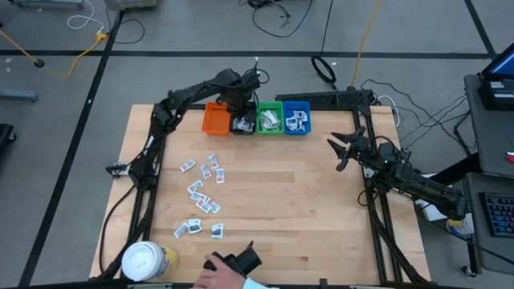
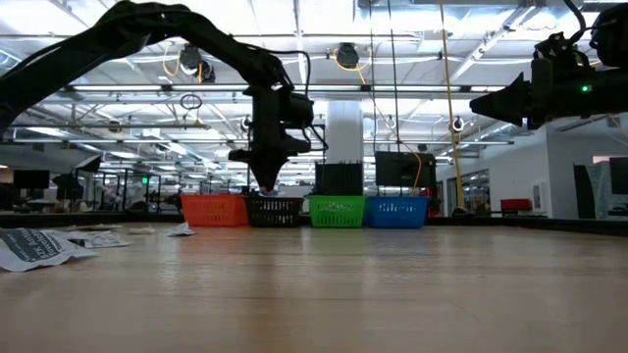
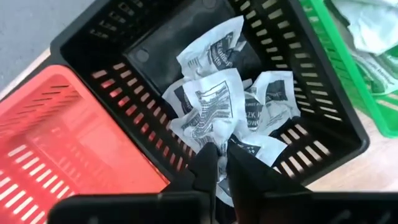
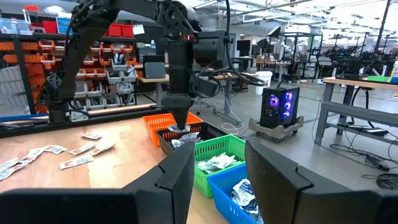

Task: Pick & Place First Aid Supplies
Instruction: Put the blue packet into the black bin

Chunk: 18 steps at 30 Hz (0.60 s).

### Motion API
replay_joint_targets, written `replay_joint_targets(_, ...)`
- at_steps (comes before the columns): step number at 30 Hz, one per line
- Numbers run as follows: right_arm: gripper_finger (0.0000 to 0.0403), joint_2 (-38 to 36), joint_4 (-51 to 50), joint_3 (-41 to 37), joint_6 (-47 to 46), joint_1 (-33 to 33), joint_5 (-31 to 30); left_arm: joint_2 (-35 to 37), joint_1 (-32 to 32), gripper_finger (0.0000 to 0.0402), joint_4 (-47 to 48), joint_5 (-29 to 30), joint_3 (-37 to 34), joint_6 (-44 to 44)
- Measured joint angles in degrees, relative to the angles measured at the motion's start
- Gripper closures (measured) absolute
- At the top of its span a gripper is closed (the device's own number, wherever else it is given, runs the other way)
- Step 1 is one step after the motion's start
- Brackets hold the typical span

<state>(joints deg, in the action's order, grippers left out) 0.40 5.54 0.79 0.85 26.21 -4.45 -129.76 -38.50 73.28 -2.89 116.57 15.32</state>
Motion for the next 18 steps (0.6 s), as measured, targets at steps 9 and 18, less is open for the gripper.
replay_joint_targets(9, 0.0264, -0.01, 0.00, -0.01, 0.01, -0.01, 0.00, 0.06, 0.10, 0.0273, -0.02, -0.04, 0.00, -0.80)
replay_joint_targets(18, 0.0264, -0.02, 0.00, 0.01, 0.00, 0.00, 0.00, 5.86, 3.77, 0.0219, 4.01, -1.25, -0.02, -25.06)
